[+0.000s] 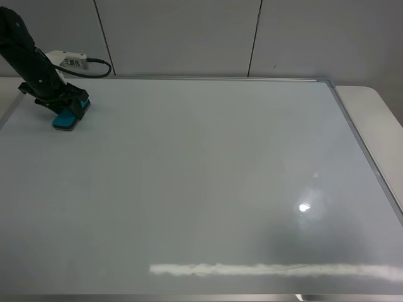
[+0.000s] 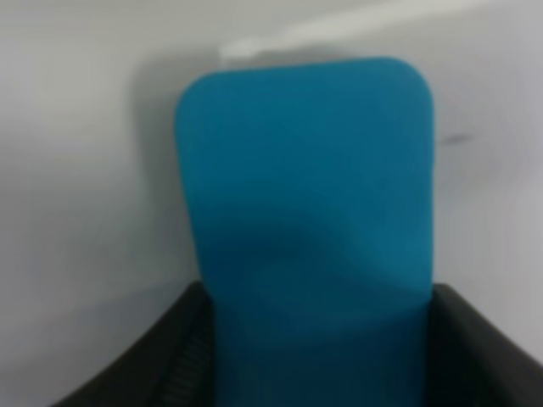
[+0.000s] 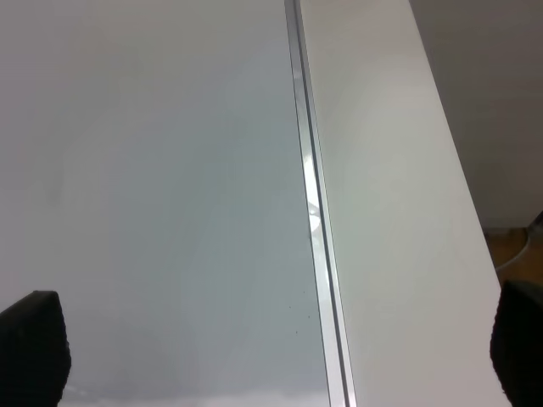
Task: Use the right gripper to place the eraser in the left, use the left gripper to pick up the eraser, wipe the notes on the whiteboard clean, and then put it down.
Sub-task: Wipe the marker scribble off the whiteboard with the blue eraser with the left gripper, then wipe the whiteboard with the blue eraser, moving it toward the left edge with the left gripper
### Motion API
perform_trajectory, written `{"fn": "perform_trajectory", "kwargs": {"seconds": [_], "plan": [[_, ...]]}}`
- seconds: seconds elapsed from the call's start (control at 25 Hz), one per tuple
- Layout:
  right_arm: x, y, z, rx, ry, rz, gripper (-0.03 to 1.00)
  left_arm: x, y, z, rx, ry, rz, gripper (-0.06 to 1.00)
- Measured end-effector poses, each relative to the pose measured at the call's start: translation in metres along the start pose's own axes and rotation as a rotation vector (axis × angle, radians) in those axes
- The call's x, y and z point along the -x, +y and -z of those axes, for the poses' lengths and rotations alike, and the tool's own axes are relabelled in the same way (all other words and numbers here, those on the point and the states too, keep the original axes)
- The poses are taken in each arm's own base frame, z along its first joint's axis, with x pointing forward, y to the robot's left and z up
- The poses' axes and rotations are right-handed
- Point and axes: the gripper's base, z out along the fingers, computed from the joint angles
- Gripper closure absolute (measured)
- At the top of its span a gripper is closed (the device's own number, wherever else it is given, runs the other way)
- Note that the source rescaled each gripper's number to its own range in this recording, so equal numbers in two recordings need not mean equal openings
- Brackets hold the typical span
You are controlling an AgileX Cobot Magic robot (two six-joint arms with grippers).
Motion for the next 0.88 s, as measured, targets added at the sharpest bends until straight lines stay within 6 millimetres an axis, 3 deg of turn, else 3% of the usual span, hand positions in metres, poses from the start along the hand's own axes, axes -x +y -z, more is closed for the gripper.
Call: {"fn": "perform_trajectory", "kwargs": {"seconds": [0.32, 0.44, 0.52, 0.68, 0.88], "plan": [[0.000, 0.000, 0.000, 0.000, 0.000, 0.000, -0.03, 0.005, -0.050, -0.002, -0.039, 0.031, -0.022, 0.94], [0.000, 0.000, 0.000, 0.000, 0.000, 0.000, -0.03, 0.002, -0.068, 0.006, -0.041, 0.048, -0.029, 0.94], [0.000, 0.000, 0.000, 0.000, 0.000, 0.000, -0.03, 0.001, -0.075, 0.021, -0.023, 0.054, -0.026, 0.94], [0.000, 0.000, 0.000, 0.000, 0.000, 0.000, -0.03, -0.002, -0.075, 0.070, 0.037, -0.006, -0.014, 0.94], [0.000, 0.000, 0.000, 0.000, 0.000, 0.000, -0.03, -0.033, -0.061, 0.110, 0.092, -0.028, 0.044, 0.94]]}}
